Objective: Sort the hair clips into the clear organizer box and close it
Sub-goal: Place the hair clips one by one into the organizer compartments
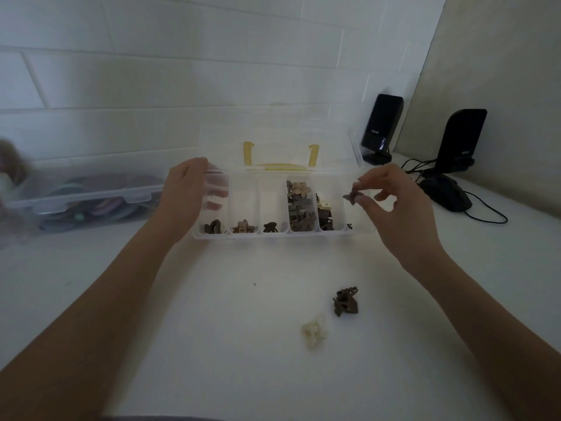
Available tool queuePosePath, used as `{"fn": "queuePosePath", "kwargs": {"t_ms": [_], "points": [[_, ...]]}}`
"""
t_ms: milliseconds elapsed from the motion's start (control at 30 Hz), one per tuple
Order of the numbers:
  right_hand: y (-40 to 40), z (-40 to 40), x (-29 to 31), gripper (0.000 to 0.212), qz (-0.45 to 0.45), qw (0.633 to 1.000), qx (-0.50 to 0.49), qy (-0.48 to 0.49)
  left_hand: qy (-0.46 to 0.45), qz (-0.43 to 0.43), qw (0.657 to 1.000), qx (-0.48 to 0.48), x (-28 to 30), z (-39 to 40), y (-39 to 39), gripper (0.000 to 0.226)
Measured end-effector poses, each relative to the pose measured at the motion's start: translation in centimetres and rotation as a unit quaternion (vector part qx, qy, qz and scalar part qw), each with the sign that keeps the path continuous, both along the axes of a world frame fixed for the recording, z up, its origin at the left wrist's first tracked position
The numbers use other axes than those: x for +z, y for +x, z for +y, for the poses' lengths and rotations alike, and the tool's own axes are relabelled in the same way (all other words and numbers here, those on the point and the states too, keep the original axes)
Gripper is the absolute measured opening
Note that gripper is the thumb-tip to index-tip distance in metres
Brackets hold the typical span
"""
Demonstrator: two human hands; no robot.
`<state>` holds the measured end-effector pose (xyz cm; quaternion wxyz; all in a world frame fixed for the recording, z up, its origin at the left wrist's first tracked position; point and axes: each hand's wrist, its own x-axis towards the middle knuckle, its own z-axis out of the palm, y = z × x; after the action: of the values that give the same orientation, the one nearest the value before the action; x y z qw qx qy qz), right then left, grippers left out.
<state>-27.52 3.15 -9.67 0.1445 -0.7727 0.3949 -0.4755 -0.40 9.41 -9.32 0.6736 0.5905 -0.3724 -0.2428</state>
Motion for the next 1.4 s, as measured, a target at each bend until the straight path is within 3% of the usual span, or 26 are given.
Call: {"fn": "queuePosePath", "kwargs": {"t_ms": [133, 233, 300, 367, 433, 533, 633, 767, 900, 1200, 1400], "points": [[0.1, 0.3, -0.1, 0.017, 0.062, 0.997, 0.008, -0.041, 0.004, 0.001, 1.0, 0.003, 0.0, 0.0, 0.0, 0.029], [0.2, 1.5, 1.1, 0.016, 0.091, 0.989, 0.119, 0.016, 0.005, 0.006, 1.0, 0.006, 0.1, 0.0, 0.0, 0.027], [0.2, 2.4, 2.0, 0.027, 0.198, 0.954, 0.189, 0.123, 0.005, 0.007, 1.0, 0.005, 0.0, 0.0, 0.0, 0.027], [0.2, 3.0, 2.5, 0.036, 0.306, 0.895, 0.224, 0.236, 0.004, 0.003, 1.0, 0.007, 0.0, 0.0, 0.0, 0.028], [0.2, 3.3, 2.7, 0.04, 0.381, 0.85, 0.228, 0.285, 0.003, 0.003, 1.0, 0.008, 0.1, 0.0, 0.0, 0.028], [0.2, 3.6, 3.0, 0.043, 0.439, 0.803, 0.225, 0.334, 0.005, -0.003, 1.0, 0.007, 0.1, 0.0, -0.1, 0.028], [0.1, 4.0, 3.2, 0.035, 0.435, 0.779, 0.247, 0.378, 0.002, -0.005, 1.0, 0.005, 0.0, 0.1, -0.1, 0.028], [0.6, 4.2, 2.4, 0.012, 0.391, 0.813, 0.289, 0.321, 0.005, 0.001, 1.0, 0.004, 0.0, 0.0, 0.1, 0.027], [1.2, 3.8, 1.2, 0.012, 0.336, 0.867, 0.302, 0.209, 0.005, -0.006, 1.0, 0.003, -0.1, 0.0, 0.1, 0.027], [1.8, 3.1, -0.2, 0.013, 0.278, 0.895, 0.293, 0.191, -0.001, -0.004, 1.0, 0.003, -0.1, -0.1, 0.1, 0.029], [2.1, 3.4, -0.5, 0.027, 0.238, 0.902, 0.303, 0.194, -0.002, -0.007, 1.0, 0.003, -0.1, 0.0, 0.0, 0.027]]}}
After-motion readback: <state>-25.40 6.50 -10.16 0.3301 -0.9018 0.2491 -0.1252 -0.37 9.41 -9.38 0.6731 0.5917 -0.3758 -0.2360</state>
